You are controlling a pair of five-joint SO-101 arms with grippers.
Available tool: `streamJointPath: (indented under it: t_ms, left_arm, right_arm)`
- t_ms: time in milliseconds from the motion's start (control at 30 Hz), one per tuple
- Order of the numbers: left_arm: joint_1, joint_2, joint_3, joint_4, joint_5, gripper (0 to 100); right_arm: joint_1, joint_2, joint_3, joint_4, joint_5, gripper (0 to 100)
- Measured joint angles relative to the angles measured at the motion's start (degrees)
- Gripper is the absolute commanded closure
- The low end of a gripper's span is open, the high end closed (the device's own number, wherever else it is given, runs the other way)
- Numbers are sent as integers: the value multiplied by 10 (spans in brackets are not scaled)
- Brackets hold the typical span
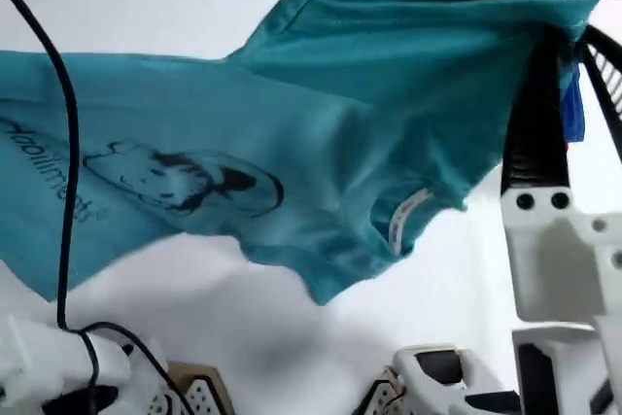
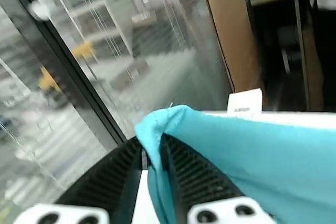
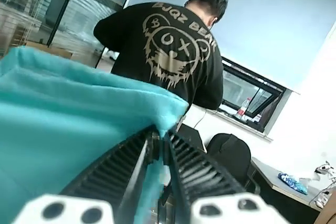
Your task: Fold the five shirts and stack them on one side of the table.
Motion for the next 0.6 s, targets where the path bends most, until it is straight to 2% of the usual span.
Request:
streamJointPath:
  t_ms: [200,400,500,600]
  left_arm:
    - [3,4,89,0,0,974]
    - [47,-83,185,0,0,973]
    - [60,-116,235,0,0,973]
    - [63,-128,295,0,0,973]
  right_arm:
    - [2,0,-1,6,0,981]
    - [2,0,8,20,0,981]
    - [1,0,70,47,-11,977]
    - [-4,4,178,58,-62,905]
